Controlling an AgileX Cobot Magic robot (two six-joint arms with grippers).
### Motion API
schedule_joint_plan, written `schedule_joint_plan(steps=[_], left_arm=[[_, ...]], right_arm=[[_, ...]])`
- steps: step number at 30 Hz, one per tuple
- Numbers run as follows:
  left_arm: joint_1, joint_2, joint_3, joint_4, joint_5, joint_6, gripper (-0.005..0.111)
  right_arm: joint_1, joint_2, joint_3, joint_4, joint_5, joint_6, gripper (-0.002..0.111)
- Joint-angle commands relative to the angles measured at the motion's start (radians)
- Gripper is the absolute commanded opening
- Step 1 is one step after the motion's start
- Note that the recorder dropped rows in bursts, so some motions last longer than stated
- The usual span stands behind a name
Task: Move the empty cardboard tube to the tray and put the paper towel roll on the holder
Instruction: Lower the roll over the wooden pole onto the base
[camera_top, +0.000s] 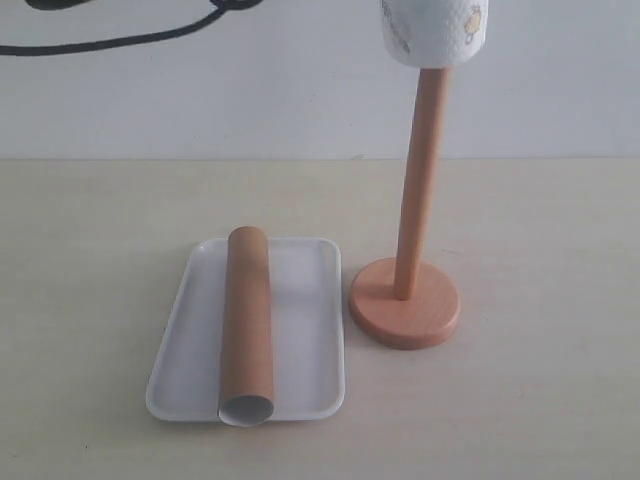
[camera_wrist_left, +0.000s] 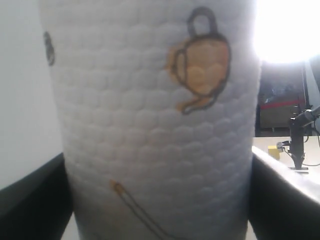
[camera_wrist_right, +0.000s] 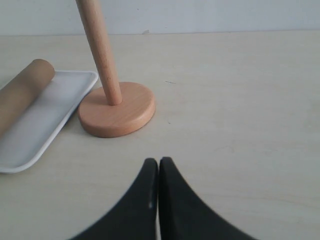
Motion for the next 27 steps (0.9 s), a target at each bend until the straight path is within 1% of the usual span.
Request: schedule_joint_plan(steps=[1, 3, 6, 8, 10, 14, 16, 22, 24, 25, 27], left_arm=[[-0.003, 0.042, -0.008, 0.035, -0.013, -0.018, 0.004], [-0.003, 0.077, -0.008, 0.035, -0.016, -0.073, 0.004], [-0.003, 0.133, -0.008, 0.067, -0.019, -0.095, 0.004], [-0.003, 0.174, 0.002, 0.077, -0.051, -0.113, 0.004], [-0.003, 0.205, 0.032, 0.071, -0.079, -0.077, 0.004], [-0.003, 0.269, 0.136, 0.004, -0.127, 0.03, 0.004], [-0.003, 0.299, 0.166, -0.002, -0.129, 0.075, 0.004], [-0.003, 0.384, 0.176, -0.055, -0.133, 0.092, 0.004], [-0.003, 0.394, 0.176, -0.055, -0.155, 0.092, 0.011], [-0.003, 0.395, 0.176, -0.055, -0.165, 0.092, 0.017], [-0.003, 0.397, 0.176, -0.055, -0.196, 0.092, 0.035]], right_arm=[[-0.004, -0.004, -0.001, -0.006, 0.001, -0.003, 0.0], [-0.004, -0.004, -0.001, -0.006, 0.001, -0.003, 0.0], [-0.004, -0.004, -0.001, -0.006, 0.001, -0.003, 0.0], [-0.004, -0.004, -0.001, -0.006, 0.001, -0.003, 0.0], [-0.004, -0.004, -0.001, -0.006, 0.001, -0.003, 0.0], [-0.004, -0.004, -0.001, -0.006, 0.001, -0.003, 0.0], [-0.004, -0.004, -0.001, -0.006, 0.001, -0.003, 0.0], [-0.004, -0.004, -0.001, -0.006, 0.001, -0.003, 0.0], [-0.004, -0.004, -0.001, -0.006, 0.001, -0.003, 0.0], [-0.004, -0.004, -0.001, -0.006, 0.001, -0.003, 0.0], [-0.004, -0.004, -0.001, -0.006, 0.001, -0.003, 0.0]])
